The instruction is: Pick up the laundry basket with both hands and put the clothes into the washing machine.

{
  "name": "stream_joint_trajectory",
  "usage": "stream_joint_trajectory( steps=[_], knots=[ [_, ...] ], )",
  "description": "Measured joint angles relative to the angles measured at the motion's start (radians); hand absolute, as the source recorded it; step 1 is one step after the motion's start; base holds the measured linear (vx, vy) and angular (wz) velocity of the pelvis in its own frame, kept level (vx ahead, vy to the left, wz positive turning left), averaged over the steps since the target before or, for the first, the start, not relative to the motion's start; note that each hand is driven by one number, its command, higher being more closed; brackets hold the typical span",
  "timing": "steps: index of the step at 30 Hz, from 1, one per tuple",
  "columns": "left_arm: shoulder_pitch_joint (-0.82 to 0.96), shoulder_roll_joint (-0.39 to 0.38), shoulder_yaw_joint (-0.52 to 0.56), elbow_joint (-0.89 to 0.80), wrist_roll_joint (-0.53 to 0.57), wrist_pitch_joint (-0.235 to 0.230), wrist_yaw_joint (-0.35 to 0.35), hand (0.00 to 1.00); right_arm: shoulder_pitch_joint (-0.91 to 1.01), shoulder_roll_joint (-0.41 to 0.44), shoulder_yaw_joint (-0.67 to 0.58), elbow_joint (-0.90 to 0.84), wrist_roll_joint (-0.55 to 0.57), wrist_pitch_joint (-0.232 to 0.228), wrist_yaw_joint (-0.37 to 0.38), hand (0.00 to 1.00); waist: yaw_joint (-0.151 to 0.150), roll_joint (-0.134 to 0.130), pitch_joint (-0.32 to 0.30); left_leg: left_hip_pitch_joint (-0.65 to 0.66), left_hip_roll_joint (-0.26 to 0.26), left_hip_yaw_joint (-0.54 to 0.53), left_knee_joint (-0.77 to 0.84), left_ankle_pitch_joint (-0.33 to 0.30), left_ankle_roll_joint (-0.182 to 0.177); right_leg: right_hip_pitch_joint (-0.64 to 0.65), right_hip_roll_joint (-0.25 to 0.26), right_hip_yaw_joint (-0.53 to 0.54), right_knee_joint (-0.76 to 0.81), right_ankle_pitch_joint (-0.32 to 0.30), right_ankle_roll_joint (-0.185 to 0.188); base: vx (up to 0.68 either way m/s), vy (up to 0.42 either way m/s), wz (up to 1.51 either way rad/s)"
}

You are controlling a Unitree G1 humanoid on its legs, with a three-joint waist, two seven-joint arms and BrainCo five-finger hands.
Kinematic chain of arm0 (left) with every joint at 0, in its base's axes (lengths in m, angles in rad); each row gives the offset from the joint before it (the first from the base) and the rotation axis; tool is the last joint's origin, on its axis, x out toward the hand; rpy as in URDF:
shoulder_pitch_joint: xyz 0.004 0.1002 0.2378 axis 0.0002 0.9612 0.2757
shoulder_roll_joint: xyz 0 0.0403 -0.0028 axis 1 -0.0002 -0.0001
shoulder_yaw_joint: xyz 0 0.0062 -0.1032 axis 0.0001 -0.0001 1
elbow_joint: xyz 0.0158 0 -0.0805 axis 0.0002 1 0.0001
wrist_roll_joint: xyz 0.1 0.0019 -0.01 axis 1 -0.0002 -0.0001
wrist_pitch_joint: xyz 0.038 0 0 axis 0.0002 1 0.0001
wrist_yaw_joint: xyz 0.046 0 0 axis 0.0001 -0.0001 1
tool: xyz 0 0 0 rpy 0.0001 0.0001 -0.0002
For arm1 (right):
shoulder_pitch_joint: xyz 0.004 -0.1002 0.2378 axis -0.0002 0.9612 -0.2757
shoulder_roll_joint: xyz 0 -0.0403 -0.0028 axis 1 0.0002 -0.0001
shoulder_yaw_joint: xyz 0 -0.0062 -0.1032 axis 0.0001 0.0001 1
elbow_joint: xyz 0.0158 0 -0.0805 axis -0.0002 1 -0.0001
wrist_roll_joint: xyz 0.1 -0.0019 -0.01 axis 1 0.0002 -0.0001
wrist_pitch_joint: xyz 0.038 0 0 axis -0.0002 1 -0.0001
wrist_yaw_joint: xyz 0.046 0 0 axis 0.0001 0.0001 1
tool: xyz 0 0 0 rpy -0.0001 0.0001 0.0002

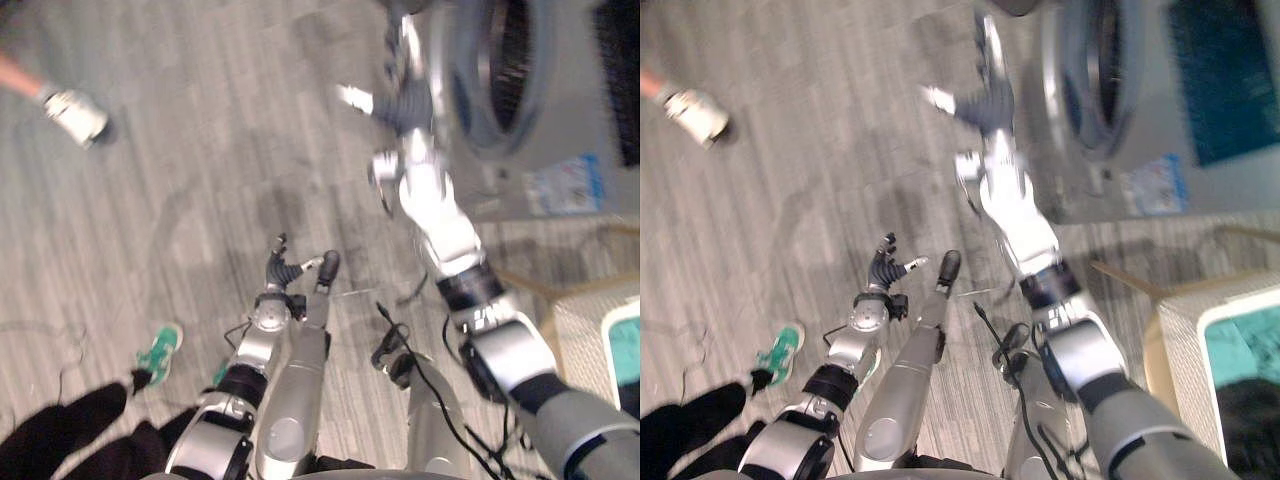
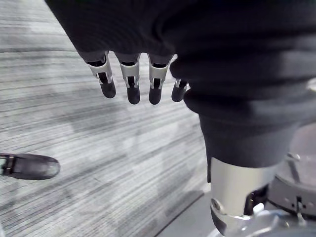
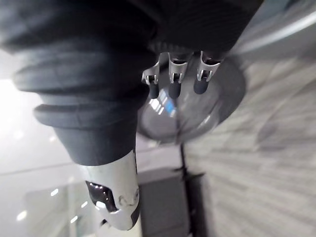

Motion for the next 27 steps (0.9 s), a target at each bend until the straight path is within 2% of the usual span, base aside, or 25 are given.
stream_joint_trajectory(
  steps=[1,3,5,6,7,8,9,10,11,17,20,22,27],
  knots=[
    [-0.023,0.025,-0.002,0.007,0.0,0.003,-0.001,0.0,0.029,-0.002,0.001,-0.013,-0.036,0.0,0.006,0.0,-0.009,-0.006,0.003,0.0,0.006,0.014,-0.001,0.0,0.0,-0.009,0.006,0.012,-0.001,0.007,-0.002,-0.08,-0.018,-0.69],
    [-0.113,0.142,-0.006,0.033,0.031,0.017,-0.003,0.0,0.178,-0.027,0.002,-0.113,-0.137,-0.003,0.06,0.0,-0.035,-0.028,0.015,-0.006,0.027,0.071,-0.001,0.0,0.0,-0.041,0.027,0.056,-0.01,0.029,-0.006,-0.1,-0.022,-0.69],
    [-0.173,0.215,-0.005,0.033,0.066,0.024,-0.004,0.0,0.303,-0.049,0.0,-0.201,-0.159,-0.012,0.087,0.0,-0.038,-0.036,0.019,-0.018,0.041,0.109,0.0,-0.004,0.002,-0.062,0.04,0.08,-0.03,0.051,-0.005,-0.06,-0.003,-0.55],
    [-0.208,0.269,-0.003,0.033,0.092,0.032,-0.005,0.0,0.375,-0.058,-0.001,-0.236,-0.171,-0.023,0.11,0.0,-0.053,-0.041,0.022,-0.027,0.048,0.134,0.003,-0.012,0.012,-0.072,0.047,0.091,-0.042,0.064,0.0,-0.03,0.014,-0.44],
    [-0.224,0.294,0.001,0.035,0.105,0.034,-0.005,0.0,0.406,-0.06,-0.007,-0.253,-0.178,-0.028,0.119,0.0,-0.062,-0.042,0.022,-0.032,0.05,0.14,0.003,-0.013,0.014,-0.075,0.05,0.095,-0.049,0.071,0.003,0.02,0.027,-0.36],
    [-0.259,0.333,0.016,0.036,0.131,0.035,-0.006,0.0,0.457,-0.059,-0.019,-0.291,-0.186,-0.035,0.13,0.0,-0.066,-0.057,0.03,-0.036,0.052,0.157,0.004,-0.015,0.016,-0.084,0.053,0.112,-0.054,0.083,0.007,0.03,0.02,-0.26],
    [-0.275,0.349,0.03,0.037,0.139,0.036,-0.006,0.0,0.476,-0.058,-0.026,-0.308,-0.19,-0.04,0.133,0.0,-0.07,-0.063,0.033,-0.04,0.053,0.163,0.006,-0.016,0.018,-0.089,0.053,0.116,-0.057,0.087,0.009,0.03,0.013,-0.26],
    [-0.298,0.38,0.053,0.042,0.158,0.039,-0.006,0.0,0.498,-0.051,-0.041,-0.336,-0.197,-0.051,0.136,0.0,-0.087,-0.068,0.035,-0.054,0.059,0.168,0.014,-0.022,0.026,-0.094,0.054,0.12,-0.071,0.097,0.013,0.02,0.013,-0.24],
    [-0.327,0.405,0.072,0.059,0.168,0.05,-0.006,0.0,0.508,-0.049,-0.06,-0.363,-0.197,-0.063,0.136,0.0,-0.088,-0.077,0.039,-0.064,0.063,0.184,0.021,-0.026,0.031,-0.101,0.057,0.133,-0.086,0.109,0.021,0.02,0.018,-0.25],
    [-0.343,0.48,0.223,0.082,0.229,0.11,-0.003,0.0,0.543,-0.045,-0.163,-0.455,-0.194,-0.105,0.101,0.0,-0.086,-0.087,0.044,-0.114,0.067,0.217,0.045,-0.044,0.042,-0.138,0.059,0.154,-0.116,0.136,0.028,0.02,0.025,-0.15],
    [-0.323,0.473,0.233,0.079,0.247,0.124,-0.021,0.0,0.57,-0.045,-0.172,-0.486,-0.195,-0.116,0.081,0.0,-0.09,-0.087,0.044,-0.125,0.068,0.216,0.047,-0.047,0.045,-0.141,0.057,0.139,-0.115,0.136,0.028,0.06,0.0,0.1],
    [-0.322,0.473,0.281,0.079,0.25,0.135,-0.021,0.0,0.583,-0.045,-0.184,-0.492,-0.195,-0.118,0.077,0.0,-0.09,-0.087,0.044,-0.13,0.068,0.216,0.054,-0.053,0.046,-0.142,0.055,0.135,-0.11,0.135,0.028,0.05,-0.005,0.07],
    [-0.322,0.512,0.354,0.072,0.285,0.143,0.005,0.0,0.619,-0.045,-0.188,-0.493,-0.194,-0.123,0.075,0.0,-0.086,-0.087,0.044,-0.128,0.063,0.224,0.061,-0.062,0.054,-0.142,0.045,0.128,-0.084,0.126,0.029,0.05,-0.004,0.09]
  ],
)
